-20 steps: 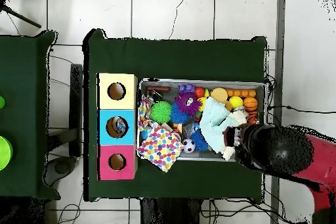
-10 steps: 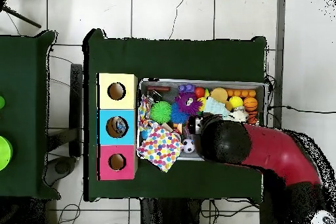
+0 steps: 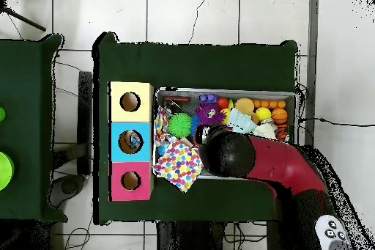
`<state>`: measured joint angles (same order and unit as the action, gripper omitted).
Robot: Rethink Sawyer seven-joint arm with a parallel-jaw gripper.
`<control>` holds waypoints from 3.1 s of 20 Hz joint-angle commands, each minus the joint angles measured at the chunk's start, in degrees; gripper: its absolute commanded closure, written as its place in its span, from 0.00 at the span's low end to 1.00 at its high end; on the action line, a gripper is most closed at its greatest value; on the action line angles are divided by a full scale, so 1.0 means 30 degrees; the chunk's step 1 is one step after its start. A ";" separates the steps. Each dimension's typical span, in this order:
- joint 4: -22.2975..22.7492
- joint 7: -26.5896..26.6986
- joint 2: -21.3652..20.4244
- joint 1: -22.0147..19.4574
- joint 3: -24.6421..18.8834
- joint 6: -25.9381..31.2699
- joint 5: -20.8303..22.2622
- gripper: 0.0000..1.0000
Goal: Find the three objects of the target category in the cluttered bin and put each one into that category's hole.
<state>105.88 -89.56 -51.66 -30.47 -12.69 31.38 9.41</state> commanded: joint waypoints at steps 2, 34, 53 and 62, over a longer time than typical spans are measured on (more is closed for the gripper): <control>0.1757 -0.6114 0.2916 0.0822 0.1434 -0.2945 -0.1342 0.00; 0.3854 -1.1090 0.8190 0.5911 0.1614 -1.3507 -0.8238 0.00; 0.0649 -0.4842 0.9570 0.0877 -0.0069 -1.1601 -0.2626 1.00; -0.0844 -0.0677 0.4358 -0.1186 -0.0151 -0.1716 -0.0088 1.00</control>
<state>114.09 -105.39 -29.68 -30.09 -11.39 5.48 4.06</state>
